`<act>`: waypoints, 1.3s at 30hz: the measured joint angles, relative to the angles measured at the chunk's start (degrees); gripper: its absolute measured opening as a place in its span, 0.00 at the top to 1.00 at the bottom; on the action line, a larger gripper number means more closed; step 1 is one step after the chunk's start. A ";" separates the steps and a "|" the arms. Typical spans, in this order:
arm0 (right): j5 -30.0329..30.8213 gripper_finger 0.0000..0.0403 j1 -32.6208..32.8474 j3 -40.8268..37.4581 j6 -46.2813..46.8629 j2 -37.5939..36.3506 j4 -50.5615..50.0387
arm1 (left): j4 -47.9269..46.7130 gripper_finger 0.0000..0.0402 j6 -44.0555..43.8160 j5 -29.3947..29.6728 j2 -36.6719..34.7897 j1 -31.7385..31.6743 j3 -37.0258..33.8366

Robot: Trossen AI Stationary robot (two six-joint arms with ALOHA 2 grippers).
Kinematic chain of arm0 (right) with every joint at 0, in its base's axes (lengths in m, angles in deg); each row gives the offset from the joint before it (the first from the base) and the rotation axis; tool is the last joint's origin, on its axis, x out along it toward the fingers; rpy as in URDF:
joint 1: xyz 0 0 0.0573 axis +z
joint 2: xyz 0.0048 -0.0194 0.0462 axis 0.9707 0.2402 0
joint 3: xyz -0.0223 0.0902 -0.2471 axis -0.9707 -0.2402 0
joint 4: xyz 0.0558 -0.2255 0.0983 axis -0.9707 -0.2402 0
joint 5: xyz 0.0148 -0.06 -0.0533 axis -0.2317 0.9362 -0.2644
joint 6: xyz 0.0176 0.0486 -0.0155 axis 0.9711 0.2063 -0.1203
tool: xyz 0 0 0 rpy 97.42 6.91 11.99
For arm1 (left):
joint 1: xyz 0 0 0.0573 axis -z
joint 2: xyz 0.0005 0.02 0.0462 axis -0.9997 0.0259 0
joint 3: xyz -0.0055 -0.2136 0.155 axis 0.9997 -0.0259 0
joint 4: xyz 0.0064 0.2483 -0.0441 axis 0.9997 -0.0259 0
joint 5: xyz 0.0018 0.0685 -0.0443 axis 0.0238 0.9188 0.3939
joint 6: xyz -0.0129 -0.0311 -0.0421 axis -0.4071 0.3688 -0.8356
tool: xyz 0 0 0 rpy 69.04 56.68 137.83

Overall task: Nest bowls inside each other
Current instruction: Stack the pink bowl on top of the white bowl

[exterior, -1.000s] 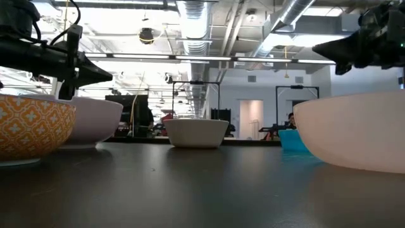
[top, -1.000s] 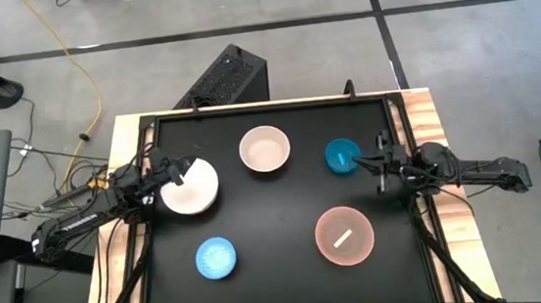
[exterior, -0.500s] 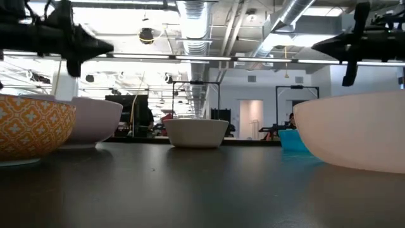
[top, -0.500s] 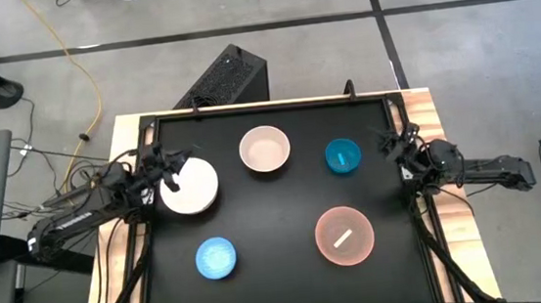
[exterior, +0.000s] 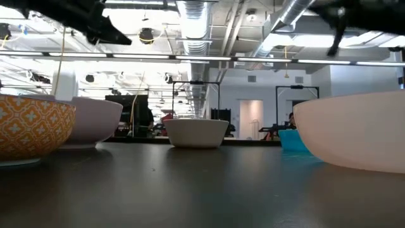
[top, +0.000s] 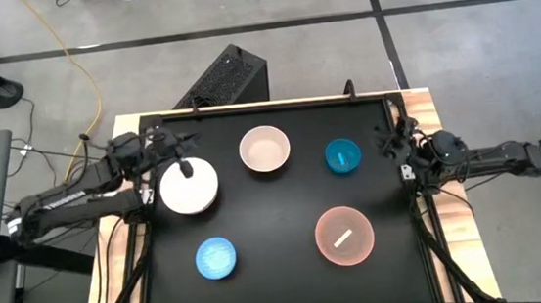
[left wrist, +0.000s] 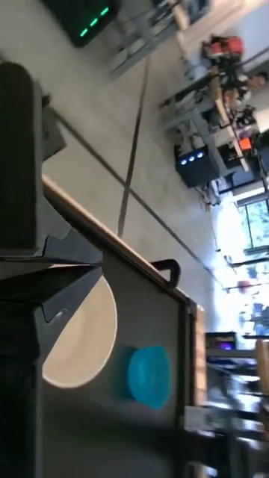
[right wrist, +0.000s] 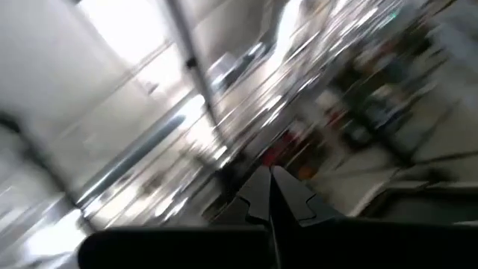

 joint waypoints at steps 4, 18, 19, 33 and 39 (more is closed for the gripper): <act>-6.59 0.96 5.12 9.07 1.01 7.49 -9.54 | -1.78 0.98 2.76 3.31 3.37 0.00 3.83; -9.27 0.94 18.39 44.65 16.09 38.40 -86.24 | -7.61 0.63 -2.37 4.64 4.13 0.00 5.41; -10.10 0.93 18.20 45.52 16.31 40.14 -90.18 | -7.96 0.60 -3.06 4.60 4.13 0.00 5.41; -15.65 0.46 16.12 44.48 10.37 54.11 -96.01 | -13.31 0.45 -8.12 4.54 4.12 0.00 5.41; -14.86 0.41 16.12 44.48 5.51 59.24 -96.61 | -19.11 0.45 -10.47 4.48 4.12 0.00 5.43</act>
